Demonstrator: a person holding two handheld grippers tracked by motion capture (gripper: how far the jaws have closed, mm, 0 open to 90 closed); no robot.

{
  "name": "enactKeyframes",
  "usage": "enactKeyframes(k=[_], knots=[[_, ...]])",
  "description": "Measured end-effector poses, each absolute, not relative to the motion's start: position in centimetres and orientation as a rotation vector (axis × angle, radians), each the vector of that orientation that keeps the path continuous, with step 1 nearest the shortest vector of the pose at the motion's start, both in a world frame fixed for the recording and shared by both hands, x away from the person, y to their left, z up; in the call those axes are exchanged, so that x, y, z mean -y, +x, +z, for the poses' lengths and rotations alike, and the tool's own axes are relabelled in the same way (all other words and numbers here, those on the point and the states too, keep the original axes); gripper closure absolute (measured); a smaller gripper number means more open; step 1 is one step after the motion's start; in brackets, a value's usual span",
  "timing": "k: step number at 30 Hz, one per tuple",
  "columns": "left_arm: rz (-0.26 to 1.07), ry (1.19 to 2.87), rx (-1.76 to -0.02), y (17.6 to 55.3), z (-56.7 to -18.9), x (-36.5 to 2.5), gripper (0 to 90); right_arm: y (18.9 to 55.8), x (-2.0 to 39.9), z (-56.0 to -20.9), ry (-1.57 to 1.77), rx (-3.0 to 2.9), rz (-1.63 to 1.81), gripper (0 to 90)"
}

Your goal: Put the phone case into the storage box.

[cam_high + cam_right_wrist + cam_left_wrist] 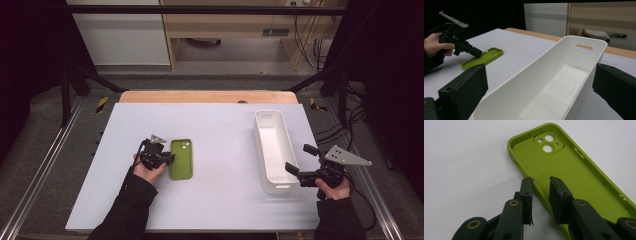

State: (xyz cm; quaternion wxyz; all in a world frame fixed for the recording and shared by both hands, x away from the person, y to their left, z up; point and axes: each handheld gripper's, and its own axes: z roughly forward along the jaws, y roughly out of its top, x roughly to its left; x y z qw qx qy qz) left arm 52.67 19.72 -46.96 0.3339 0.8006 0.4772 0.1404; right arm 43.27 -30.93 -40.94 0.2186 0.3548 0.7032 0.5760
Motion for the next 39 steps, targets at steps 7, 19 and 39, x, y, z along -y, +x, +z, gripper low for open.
enactKeyframes(k=[7, 19, 39], knots=[[0.375, 2.086, -1.278, 52.65, -46.79, -19.53, 77.1, 43.27, 30.92, -40.92, 0.983, -1.946, 1.594, 0.4], [0.418, 2.099, -1.262, 52.56, -46.79, -19.37, 83.1, 43.27, 30.92, -40.92, 0.982, -1.946, 1.596, 0.4], [0.454, 2.135, -1.268, 52.42, -46.58, -18.91, 87.2, 43.28, 30.93, -40.9, 0.982, -1.946, 1.597, 0.4]])
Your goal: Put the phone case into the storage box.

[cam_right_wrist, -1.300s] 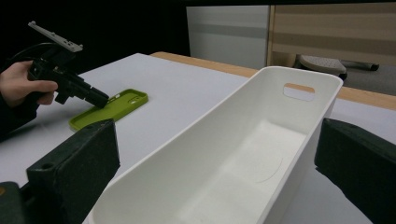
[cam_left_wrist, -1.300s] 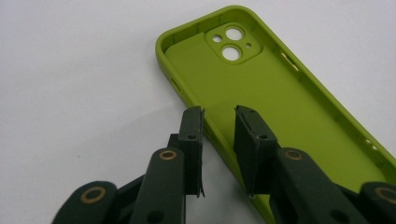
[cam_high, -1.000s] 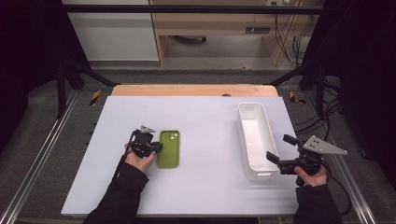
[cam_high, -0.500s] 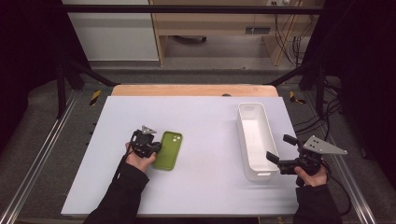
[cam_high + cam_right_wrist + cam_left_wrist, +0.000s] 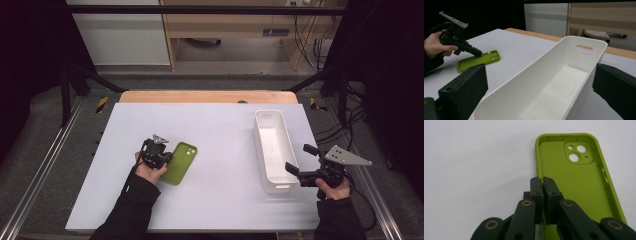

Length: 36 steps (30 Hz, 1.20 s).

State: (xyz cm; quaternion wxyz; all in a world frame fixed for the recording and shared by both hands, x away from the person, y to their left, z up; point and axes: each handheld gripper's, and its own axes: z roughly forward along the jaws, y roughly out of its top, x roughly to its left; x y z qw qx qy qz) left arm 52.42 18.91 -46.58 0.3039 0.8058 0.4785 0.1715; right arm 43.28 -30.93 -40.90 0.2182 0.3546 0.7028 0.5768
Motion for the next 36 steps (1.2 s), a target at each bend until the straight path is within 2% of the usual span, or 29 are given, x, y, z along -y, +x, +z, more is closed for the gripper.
enactKeyframes(k=[12, 36], knots=[[0.466, 2.154, -1.221, 52.2, -46.4, -18.6, 88.5, 43.2, 31.0, -40.9, 0.986, -1.944, 1.599, 0.4], [0.507, 2.067, -1.094, 50.6, -43.0, -19.0, 88.5, 43.2, 31.1, -40.8, 0.977, -1.939, 1.606, 0.4]])
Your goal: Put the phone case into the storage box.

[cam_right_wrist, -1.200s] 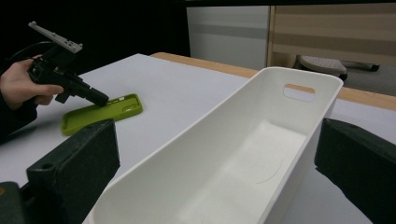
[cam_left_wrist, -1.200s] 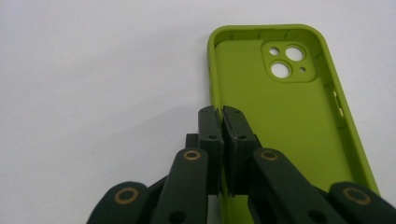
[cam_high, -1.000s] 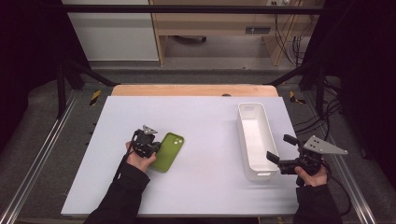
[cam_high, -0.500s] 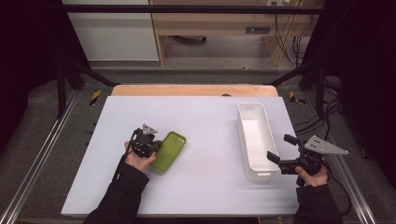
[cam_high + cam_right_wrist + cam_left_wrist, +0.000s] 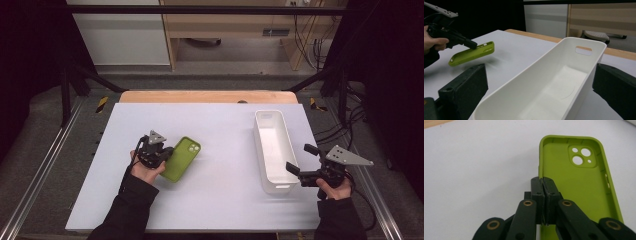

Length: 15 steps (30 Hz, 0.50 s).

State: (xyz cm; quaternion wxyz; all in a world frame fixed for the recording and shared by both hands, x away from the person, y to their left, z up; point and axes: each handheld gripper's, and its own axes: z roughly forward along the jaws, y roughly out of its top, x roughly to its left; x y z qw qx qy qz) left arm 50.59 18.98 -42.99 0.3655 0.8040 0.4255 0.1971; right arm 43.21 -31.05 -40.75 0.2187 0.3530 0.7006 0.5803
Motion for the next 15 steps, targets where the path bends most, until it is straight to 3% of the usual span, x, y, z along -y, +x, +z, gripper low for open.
enactKeyframes(k=[15], knots=[[0.551, 2.02, -1.016, 49.5, -41.0, -19.0, 88.5, 43.1, 30.9, -40.6, 0.986, -1.934, 1.615, 0.4]])
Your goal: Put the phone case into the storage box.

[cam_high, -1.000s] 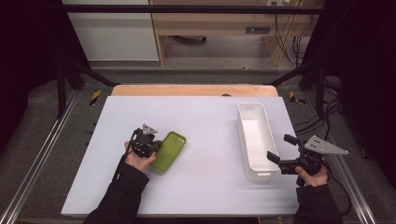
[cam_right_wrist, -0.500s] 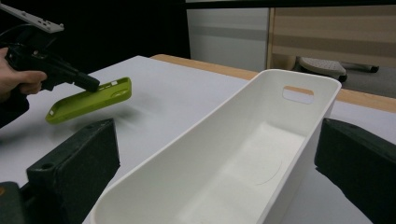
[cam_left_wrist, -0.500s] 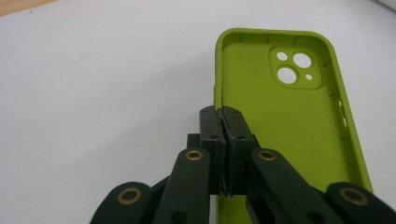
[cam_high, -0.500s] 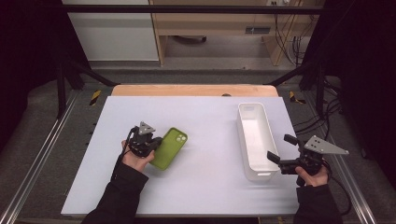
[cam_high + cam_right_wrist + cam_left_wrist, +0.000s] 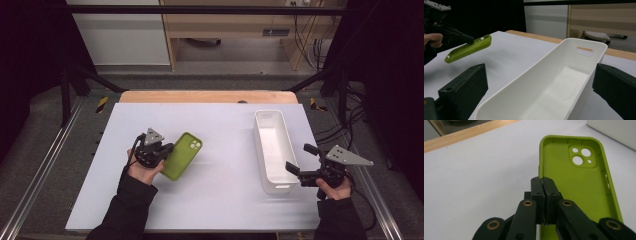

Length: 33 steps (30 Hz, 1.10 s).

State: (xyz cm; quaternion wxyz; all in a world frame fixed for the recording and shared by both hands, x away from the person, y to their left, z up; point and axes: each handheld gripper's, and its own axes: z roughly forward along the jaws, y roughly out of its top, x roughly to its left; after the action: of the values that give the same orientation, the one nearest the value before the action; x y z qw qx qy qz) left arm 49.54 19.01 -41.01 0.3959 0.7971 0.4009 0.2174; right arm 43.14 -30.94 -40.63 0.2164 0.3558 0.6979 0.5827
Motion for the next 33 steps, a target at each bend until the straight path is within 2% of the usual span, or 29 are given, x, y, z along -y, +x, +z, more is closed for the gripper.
enactKeyframes(k=[33], knots=[[0.565, 1.993, -0.858, 47.1, -38.3, -17.0, 88.5, 42.9, 29.1, -39.7, 0.934, -1.978, 1.608, 0.4]])
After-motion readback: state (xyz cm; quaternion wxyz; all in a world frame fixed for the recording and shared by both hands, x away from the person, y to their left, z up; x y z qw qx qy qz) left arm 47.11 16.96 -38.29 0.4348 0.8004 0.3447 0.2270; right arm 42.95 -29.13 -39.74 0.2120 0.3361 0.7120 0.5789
